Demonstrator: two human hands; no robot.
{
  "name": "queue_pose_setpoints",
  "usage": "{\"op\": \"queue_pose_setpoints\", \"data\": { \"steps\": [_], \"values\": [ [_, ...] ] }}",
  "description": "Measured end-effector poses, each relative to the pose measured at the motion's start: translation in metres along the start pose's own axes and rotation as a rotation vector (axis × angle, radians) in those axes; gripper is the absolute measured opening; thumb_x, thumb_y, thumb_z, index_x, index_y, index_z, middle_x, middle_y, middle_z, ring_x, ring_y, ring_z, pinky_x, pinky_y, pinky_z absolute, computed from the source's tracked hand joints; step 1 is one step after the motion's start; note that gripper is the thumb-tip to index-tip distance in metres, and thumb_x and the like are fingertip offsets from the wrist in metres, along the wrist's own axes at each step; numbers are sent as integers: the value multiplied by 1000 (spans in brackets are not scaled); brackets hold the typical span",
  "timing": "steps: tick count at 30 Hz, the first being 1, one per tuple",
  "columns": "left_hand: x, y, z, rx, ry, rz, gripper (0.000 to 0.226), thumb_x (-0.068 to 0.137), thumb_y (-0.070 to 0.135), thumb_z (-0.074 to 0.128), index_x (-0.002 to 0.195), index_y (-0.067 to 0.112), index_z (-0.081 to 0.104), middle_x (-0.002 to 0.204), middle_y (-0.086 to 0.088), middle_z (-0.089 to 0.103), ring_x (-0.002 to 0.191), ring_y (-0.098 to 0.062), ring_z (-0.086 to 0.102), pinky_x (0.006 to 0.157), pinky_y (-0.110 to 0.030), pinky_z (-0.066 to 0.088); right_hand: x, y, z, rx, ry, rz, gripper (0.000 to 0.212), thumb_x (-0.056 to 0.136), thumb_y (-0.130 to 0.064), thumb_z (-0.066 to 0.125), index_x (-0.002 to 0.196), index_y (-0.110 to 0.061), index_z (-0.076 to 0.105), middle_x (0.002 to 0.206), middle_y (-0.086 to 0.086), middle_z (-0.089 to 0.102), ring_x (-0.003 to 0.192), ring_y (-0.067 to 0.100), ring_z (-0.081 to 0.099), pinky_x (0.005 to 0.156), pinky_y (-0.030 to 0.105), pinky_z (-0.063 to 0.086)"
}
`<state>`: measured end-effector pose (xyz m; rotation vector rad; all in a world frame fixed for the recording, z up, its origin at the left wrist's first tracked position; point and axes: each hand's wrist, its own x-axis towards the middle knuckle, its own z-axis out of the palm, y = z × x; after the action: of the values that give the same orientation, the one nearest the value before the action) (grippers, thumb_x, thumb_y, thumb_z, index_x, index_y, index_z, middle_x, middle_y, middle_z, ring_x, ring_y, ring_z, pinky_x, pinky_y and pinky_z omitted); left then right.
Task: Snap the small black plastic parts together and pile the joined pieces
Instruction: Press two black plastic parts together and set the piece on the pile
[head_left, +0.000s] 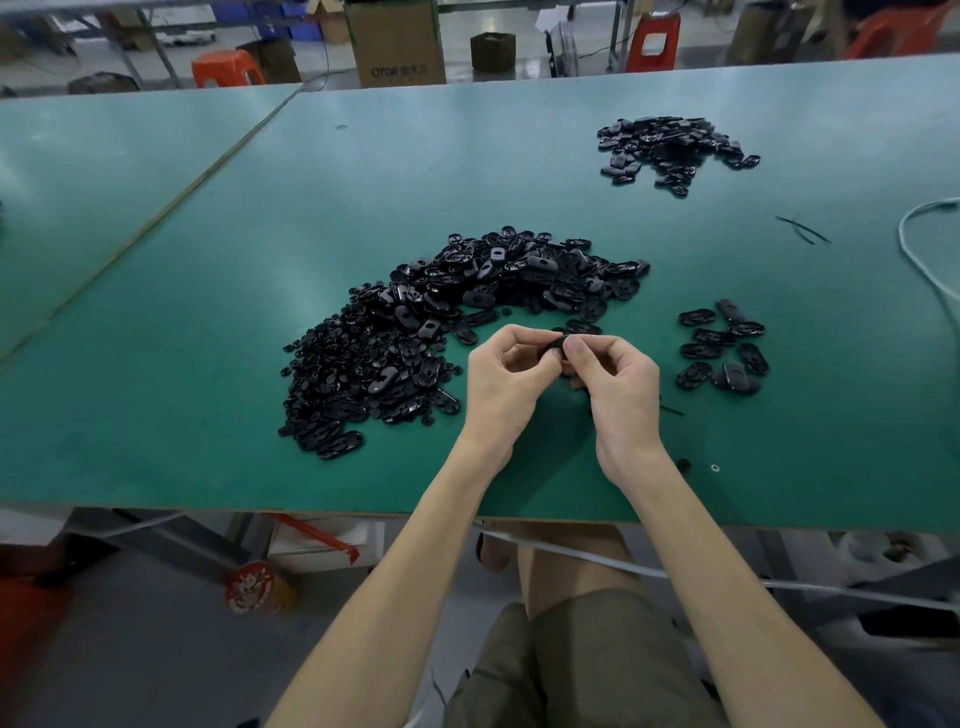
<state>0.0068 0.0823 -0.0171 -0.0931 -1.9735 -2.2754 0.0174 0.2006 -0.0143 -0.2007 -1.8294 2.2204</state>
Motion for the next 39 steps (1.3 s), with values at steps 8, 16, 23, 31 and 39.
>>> {"op": "queue_pose_setpoints", "data": {
  "steps": [8,16,23,31,39],
  "values": [
    [0,1,0,3,17,-21,10,88,-2,75,97,2,73,92,-12,79,86,-25,76,84,-32,61,0,0,1,-27,-2,6,9,99,-8,69,91,-11,73,75,-5,73,68,2,65,66,16,51],
    [0,3,0,-30,-25,-16,16,88,1,78,104,0,75,92,-10,79,81,-15,72,81,-26,58,2,2,0,-4,45,-10,7,100,-16,69,93,-15,72,74,-6,74,71,8,64,67,20,52],
    [-1,4,1,1,13,-14,13,89,0,77,102,-1,75,89,-9,78,77,-13,71,78,-26,56,2,2,1,-4,28,-6,7,98,-16,71,92,-14,74,78,-2,76,75,8,68,66,17,52],
    [5,36,34,235,82,254,15,91,4,72,99,15,76,91,11,76,85,-5,71,76,-17,53,4,0,4,-5,56,12,15,106,-11,55,102,-7,69,82,1,70,71,9,62,67,26,52],
    [28,46,100,531,-256,152,22,92,3,69,109,13,79,98,1,79,89,-11,74,95,-33,58,-4,-8,-1,401,-73,180,29,111,-12,31,124,-3,56,89,4,60,77,14,57,62,21,52]
  ]
}}
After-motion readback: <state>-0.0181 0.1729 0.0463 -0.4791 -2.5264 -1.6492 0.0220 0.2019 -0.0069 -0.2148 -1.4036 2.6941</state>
